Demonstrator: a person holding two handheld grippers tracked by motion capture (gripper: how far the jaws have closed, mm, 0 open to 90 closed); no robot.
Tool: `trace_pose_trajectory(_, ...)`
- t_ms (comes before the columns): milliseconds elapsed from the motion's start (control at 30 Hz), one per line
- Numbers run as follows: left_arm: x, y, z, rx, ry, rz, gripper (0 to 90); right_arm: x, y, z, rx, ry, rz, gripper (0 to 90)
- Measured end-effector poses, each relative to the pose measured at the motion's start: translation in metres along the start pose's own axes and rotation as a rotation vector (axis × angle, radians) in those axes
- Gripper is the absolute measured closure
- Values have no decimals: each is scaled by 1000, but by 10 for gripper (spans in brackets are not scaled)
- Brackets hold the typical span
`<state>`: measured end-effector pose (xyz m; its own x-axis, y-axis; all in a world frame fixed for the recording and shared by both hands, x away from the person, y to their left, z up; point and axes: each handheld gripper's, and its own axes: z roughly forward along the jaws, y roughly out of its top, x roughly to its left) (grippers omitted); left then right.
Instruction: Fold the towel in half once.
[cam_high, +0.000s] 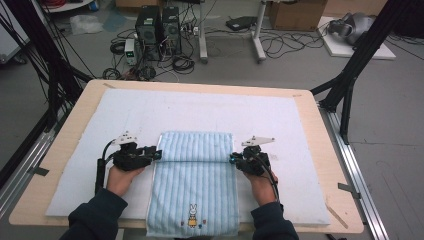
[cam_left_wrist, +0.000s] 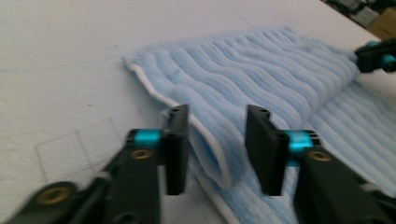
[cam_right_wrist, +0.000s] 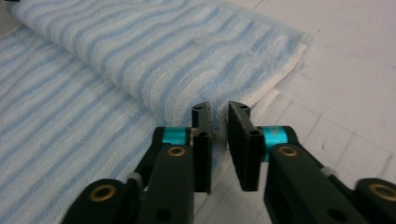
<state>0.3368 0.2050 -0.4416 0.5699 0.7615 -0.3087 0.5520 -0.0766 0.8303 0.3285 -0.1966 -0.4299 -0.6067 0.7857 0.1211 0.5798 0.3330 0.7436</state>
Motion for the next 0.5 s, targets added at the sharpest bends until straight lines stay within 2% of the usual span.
trace_pose_trajectory(33, 2, 3, 0, -4, 6, 2, 485, -2, 4, -2, -11, -11, 15, 689)
trace_pose_trajectory(67, 4, 7, 1, -9, 14, 3, 485, -2, 4, -2, -11, -11, 15, 689)
trace_pose_trajectory(100, 6, 11, 2, -15, 18, -5, 448, -6, 9, -2, -24, -28, 19, 623)
trace_pose_trajectory(200, 13, 20, 6, -19, 25, -22, 436, -12, 17, -1, -26, -50, 40, 541)
trace_pose_trajectory(367, 23, 34, 16, -8, 29, -43, 419, -22, 26, 6, -12, -78, 80, 459)
trace_pose_trajectory(400, 24, 35, 18, -25, 33, -53, 418, -24, 29, 9, -9, -85, 93, 439)
trace_pose_trajectory(433, 27, 36, 21, -16, 33, -66, 415, -26, 31, 12, -1, -88, 106, 423)
trace_pose_trajectory(500, 29, 37, 28, 7, 43, -63, 416, -31, 36, 19, 19, -92, 116, 413)
